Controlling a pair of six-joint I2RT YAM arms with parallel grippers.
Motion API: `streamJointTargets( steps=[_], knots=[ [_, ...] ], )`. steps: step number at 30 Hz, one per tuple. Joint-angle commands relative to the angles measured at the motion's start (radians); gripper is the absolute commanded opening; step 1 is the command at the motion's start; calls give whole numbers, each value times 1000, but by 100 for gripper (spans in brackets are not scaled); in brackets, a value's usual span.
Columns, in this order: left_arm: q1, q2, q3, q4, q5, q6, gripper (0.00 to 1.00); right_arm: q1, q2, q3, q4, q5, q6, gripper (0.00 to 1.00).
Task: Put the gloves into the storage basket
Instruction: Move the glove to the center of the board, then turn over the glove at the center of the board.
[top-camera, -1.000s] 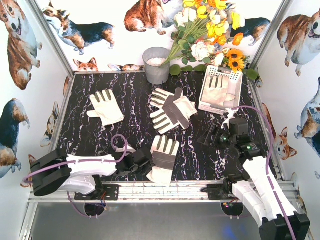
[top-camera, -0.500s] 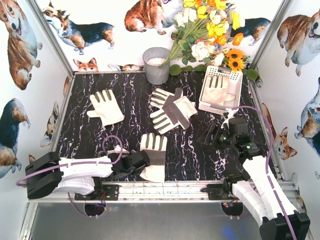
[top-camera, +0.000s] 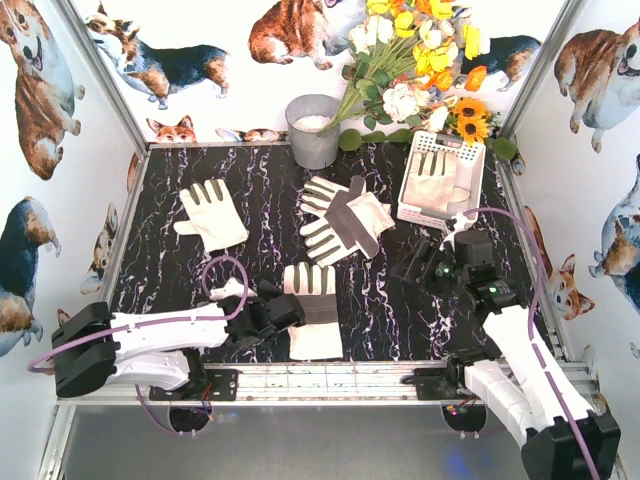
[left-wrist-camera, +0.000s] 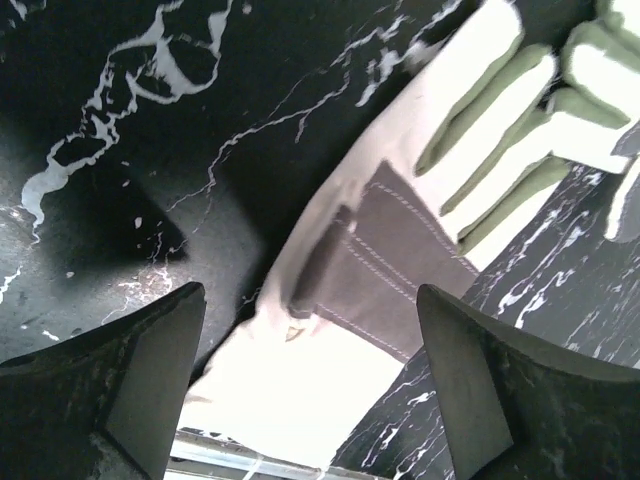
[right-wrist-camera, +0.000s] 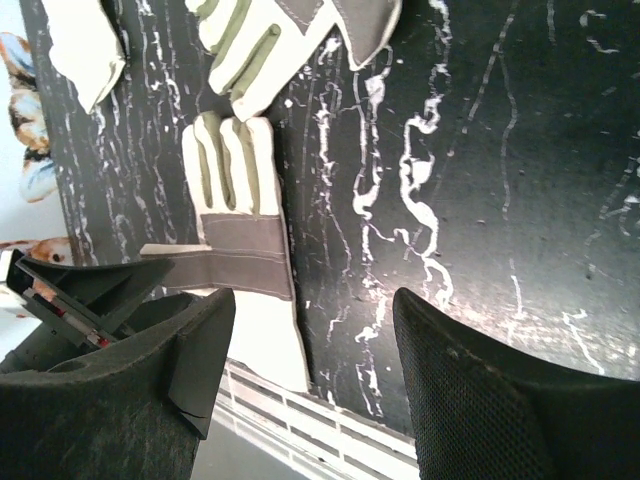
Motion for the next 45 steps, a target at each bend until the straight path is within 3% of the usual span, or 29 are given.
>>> streamJointTargets(
  steps=[1, 7, 11, 18, 21, 26, 34, 38, 45],
  knots=[
    [-3, 2, 104, -221, -124, 76, 85, 51, 42, 6, 157, 15, 71, 66],
    [8, -36, 218, -331, -268, 253, 99, 131, 161, 9, 267, 104, 106, 65],
    [60, -119, 223, -195, -293, 570, 100, 150, 251, 12, 345, 154, 116, 65],
    [174, -279, 146, -60, -239, 883, 100, 159, 439, 54, 445, 188, 107, 65],
    [298, -301, 139, 15, -88, 1064, 100, 171, 504, 97, 446, 185, 89, 65],
    [600, -217, 217, 39, 205, 1321, 100, 199, 561, 148, 444, 185, 65, 61],
    [1002, -21, 289, 155, 465, 1531, 100, 209, 533, 162, 396, 188, 38, 61],
    [1177, 94, 321, 236, 537, 1561, 98, 209, 497, 170, 345, 199, 6, 62],
    [1359, 296, 398, 334, 491, 1598, 73, 209, 431, 176, 282, 183, -18, 62]
  ],
)
